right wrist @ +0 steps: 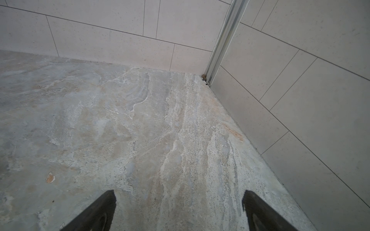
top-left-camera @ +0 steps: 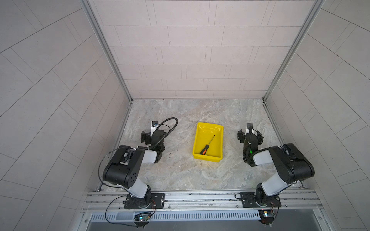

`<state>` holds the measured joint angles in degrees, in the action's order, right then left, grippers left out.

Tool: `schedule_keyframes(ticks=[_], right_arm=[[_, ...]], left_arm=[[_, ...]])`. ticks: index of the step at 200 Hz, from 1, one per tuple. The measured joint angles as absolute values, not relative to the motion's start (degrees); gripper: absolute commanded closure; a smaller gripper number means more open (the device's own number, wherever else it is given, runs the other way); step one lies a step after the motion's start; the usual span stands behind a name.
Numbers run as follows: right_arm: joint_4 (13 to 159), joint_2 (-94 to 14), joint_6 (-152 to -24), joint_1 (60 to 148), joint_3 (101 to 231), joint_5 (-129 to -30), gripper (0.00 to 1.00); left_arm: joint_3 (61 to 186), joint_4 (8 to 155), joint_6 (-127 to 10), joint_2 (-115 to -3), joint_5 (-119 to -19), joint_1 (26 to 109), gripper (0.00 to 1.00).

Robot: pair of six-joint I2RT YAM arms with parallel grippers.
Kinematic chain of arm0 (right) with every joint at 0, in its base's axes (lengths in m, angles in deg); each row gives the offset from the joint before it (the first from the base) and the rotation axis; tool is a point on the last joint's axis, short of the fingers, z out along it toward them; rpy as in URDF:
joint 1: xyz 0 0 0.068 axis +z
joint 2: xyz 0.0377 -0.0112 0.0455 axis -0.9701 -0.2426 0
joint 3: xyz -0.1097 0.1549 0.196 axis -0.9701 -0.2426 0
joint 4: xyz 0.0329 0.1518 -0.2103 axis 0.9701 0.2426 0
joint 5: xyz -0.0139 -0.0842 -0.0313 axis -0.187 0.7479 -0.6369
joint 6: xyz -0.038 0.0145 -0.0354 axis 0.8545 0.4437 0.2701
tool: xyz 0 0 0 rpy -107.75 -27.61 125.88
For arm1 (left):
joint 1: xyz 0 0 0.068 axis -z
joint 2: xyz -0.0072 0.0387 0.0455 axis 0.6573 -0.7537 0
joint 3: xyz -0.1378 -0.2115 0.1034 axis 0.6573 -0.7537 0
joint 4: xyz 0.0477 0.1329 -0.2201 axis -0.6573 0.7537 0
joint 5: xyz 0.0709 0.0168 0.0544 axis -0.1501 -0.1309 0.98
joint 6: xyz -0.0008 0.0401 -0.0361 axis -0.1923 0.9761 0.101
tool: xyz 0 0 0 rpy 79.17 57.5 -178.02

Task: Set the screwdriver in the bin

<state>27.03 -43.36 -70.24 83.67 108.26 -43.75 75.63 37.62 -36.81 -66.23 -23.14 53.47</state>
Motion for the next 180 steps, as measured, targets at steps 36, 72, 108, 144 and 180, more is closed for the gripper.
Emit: schedule_keyframes(ticks=[36, 72, 108, 144, 180], right_arm=[[27.03, -43.36, -70.26, 83.67, 108.26, -43.75, 0.01], [27.06, -43.36, -70.26, 83.67, 108.26, -43.78, 0.01], [27.21, -43.36, -70.46, 83.29, 108.32, -44.72, 0.01], [28.17, -43.36, -70.81, 82.53, 108.78, -46.16, 0.01], [28.39, -43.36, -70.92, 82.4, 108.96, -46.68, 0.01]], left_arm=[[73.18, 33.14, -39.43, -66.2, -31.49, 48.99, 0.0], [73.14, 34.23, -41.27, -67.63, -37.92, 46.48, 0.0], [73.16, 33.29, -41.31, -67.87, -41.2, 46.22, 0.0], [73.16, 32.22, -41.07, -67.87, -42.68, 46.26, 0.0], [73.16, 32.2, -41.07, -67.87, -43.06, 46.26, 0.0]])
